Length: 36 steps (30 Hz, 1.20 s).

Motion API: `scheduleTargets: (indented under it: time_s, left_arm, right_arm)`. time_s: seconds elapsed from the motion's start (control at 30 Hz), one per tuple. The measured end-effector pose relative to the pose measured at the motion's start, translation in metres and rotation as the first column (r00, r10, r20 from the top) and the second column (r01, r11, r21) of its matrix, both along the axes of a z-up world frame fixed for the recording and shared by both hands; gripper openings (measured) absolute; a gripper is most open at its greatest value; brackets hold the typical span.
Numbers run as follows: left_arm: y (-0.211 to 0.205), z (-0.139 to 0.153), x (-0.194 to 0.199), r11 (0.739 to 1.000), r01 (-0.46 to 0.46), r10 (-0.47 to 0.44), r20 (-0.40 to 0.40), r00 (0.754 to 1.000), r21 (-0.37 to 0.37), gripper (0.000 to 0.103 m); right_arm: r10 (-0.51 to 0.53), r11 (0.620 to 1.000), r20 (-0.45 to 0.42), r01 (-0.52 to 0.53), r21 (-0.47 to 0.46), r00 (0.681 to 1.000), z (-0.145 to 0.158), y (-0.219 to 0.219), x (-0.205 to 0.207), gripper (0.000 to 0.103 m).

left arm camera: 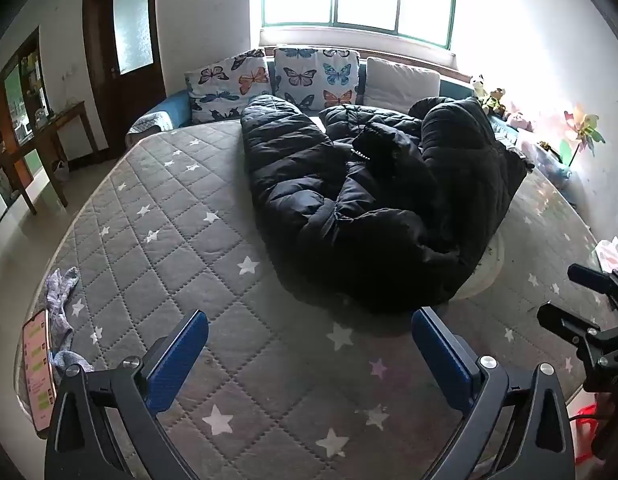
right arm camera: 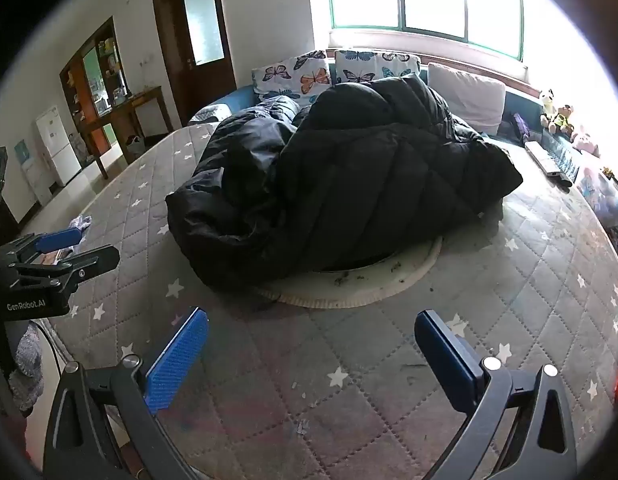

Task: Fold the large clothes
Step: 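Approach the crumpled black puffer jacket with both tools open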

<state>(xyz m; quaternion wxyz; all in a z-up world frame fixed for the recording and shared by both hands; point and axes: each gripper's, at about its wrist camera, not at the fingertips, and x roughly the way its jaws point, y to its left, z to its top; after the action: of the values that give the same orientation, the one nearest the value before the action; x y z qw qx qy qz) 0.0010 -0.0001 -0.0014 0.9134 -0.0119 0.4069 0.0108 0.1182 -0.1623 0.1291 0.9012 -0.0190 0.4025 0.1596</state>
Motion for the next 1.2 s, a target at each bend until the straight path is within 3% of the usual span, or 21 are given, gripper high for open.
scheduleTargets:
  time_s: [0.1, 1.2]
  left_arm:
    - [0.000, -0.004, 0.003, 1.000, -0.001, 0.001, -0.029, 1.000, -0.006, 0.103]
    - [0.001, -0.007, 0.015, 1.000, 0.010, -0.010, -0.023, 1.000, 0.016, 0.103]
  right_arm:
    - [0.002, 1.000, 0.006, -0.002, -0.008, 1.000, 0.000, 0.000, 0.000, 0.103]
    - [0.002, 0.999, 0.010, -0.002, -0.049, 1.000, 0.004, 0.010, 0.015, 0.103]
